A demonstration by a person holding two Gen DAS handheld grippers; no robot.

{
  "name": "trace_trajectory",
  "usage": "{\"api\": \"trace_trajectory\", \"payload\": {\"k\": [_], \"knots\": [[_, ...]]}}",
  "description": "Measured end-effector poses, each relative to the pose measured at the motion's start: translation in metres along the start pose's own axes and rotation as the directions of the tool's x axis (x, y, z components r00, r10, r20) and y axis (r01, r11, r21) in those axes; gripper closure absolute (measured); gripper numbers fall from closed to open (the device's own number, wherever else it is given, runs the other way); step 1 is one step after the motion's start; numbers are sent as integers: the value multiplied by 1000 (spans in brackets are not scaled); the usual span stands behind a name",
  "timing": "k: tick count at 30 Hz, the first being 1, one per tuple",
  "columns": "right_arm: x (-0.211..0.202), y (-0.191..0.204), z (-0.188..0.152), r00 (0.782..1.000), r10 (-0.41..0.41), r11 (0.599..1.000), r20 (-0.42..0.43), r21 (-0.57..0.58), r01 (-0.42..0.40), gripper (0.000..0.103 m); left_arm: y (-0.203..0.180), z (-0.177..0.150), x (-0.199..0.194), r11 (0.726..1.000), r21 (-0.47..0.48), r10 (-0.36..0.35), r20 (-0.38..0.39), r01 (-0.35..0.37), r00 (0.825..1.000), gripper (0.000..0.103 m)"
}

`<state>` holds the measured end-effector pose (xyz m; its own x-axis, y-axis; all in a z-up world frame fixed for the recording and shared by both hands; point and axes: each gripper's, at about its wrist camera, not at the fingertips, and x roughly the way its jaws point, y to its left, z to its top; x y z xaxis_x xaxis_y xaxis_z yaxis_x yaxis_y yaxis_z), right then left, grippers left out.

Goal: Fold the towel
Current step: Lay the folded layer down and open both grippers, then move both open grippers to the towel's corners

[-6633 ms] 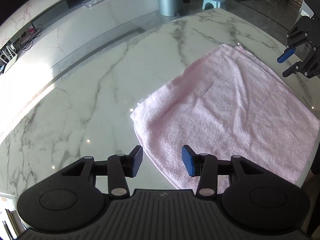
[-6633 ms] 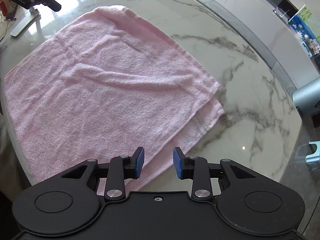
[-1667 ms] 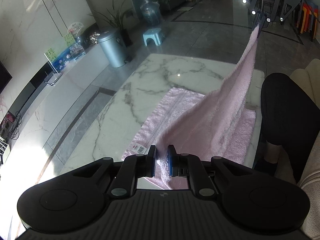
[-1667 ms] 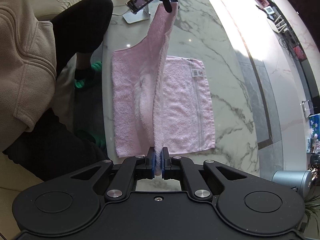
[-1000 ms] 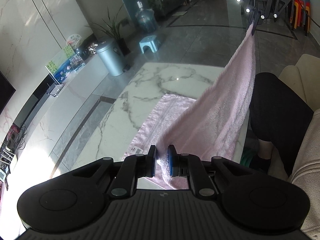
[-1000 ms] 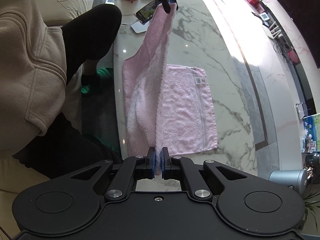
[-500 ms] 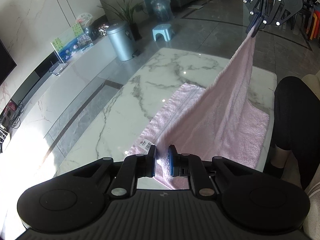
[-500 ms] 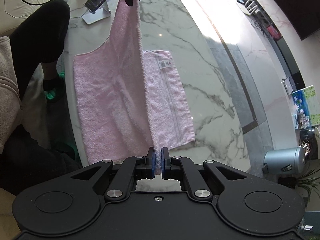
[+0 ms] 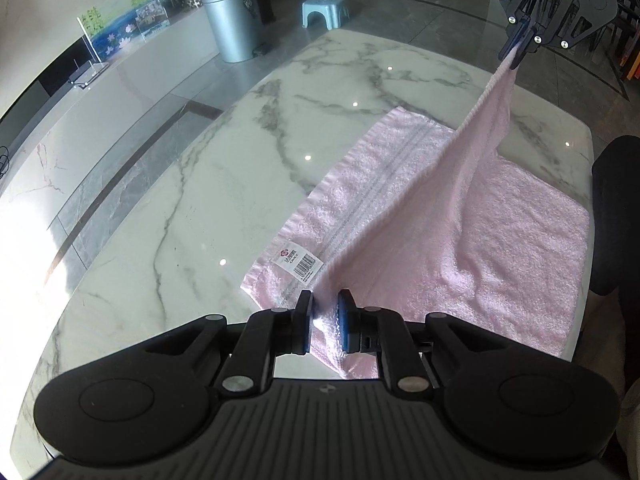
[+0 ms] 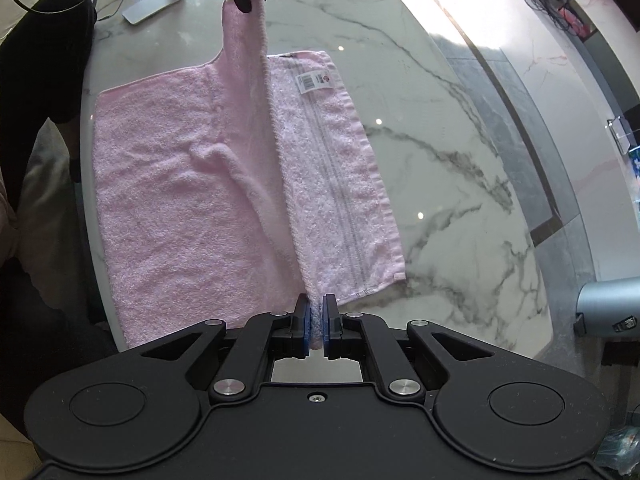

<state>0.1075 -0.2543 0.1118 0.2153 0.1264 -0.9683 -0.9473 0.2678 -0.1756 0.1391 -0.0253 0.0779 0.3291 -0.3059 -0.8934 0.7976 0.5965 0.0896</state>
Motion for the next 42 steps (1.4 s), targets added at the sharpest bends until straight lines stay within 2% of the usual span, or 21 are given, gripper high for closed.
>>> {"api": "trace_trajectory", "payload": {"k": [8,15,19,20,22,23,24,27,31,37,39,42], "knots": [[65,-49,15,999,-30,997,-23,74,32,99,40,7,54,997,-78,25,-60,-30,998,89],[110,-71,19,998,-32,993,-62,110,39,99,52,4,86,994,-105,29,-94,-39,995,89],[122,-74,17,996,-45,989,-79,138,56,97,54,1,92,991,-119,56,-92,-67,994,78],[123,-74,16,995,-51,988,-84,143,63,90,55,0,92,989,-125,68,-94,-79,993,74],[124,-75,13,992,-75,984,-100,154,90,83,57,-1,93,985,-140,87,-98,-101,991,67],[125,-75,12,990,-88,982,-109,159,105,77,58,-3,93,982,-151,97,-102,-112,990,65],[125,-76,10,987,-104,978,-119,168,123,75,59,-3,93,980,-159,105,-104,-120,989,65],[120,-77,2,984,-125,968,-125,200,148,75,63,-6,88,971,-189,130,-100,-147,986,64],[103,-66,-6,987,-121,965,-104,221,142,75,58,-11,67,964,-225,132,-59,-142,990,64],[69,-31,-13,991,-121,962,-61,240,132,71,28,-8,31,965,-222,142,-8,-141,990,63],[56,-16,-12,993,-116,965,-30,233,120,63,9,-11,13,969,-214,134,20,-127,991,62],[41,14,-9,995,-98,976,15,197,93,61,-20,-16,-9,980,-175,108,41,-99,993,58]]}}
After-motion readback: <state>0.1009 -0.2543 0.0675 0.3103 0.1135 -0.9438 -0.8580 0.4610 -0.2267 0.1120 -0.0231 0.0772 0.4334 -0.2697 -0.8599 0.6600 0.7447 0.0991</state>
